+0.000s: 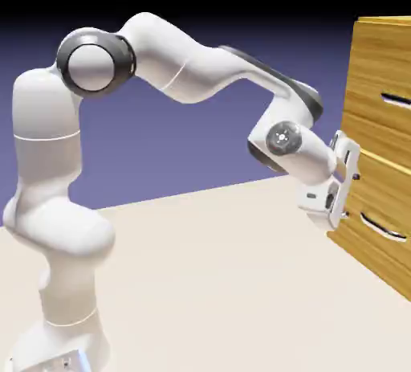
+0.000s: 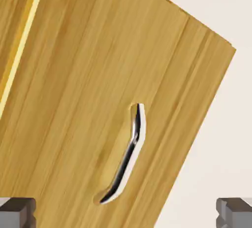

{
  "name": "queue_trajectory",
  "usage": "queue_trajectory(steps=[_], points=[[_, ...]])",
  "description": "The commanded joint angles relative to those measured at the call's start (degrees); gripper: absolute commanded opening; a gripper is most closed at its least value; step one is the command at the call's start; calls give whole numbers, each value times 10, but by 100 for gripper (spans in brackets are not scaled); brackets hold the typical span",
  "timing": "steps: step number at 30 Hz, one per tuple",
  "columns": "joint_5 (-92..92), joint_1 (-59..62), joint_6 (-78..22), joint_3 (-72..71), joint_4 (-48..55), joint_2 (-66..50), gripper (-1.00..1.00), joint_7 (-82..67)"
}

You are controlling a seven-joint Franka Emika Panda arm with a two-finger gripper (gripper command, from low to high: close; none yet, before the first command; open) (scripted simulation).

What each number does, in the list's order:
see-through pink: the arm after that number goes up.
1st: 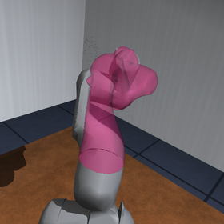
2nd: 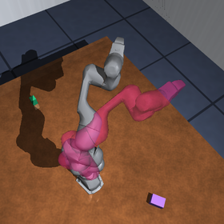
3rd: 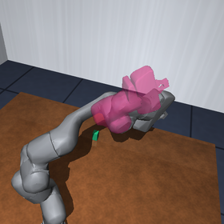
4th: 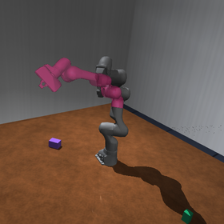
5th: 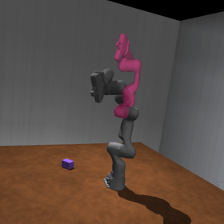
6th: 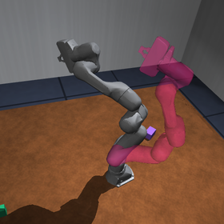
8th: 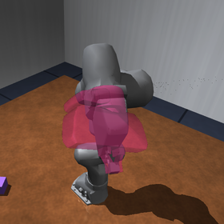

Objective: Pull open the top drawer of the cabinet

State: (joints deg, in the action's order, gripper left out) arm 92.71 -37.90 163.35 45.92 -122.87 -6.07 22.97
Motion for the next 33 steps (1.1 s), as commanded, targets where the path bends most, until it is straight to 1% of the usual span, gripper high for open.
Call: queue_trajectory(steps=[1,25,26,32,33], points=[[25,-10,-3,12,10,-10,0,-5],[618,-248,-71,306,254,-258,0,-130],[618,-248,-71,306,254,-258,0,-130],[591,-129,-51,230,379,-338,0,-41],[591,-127,-50,229,381,-340,0,-39]])
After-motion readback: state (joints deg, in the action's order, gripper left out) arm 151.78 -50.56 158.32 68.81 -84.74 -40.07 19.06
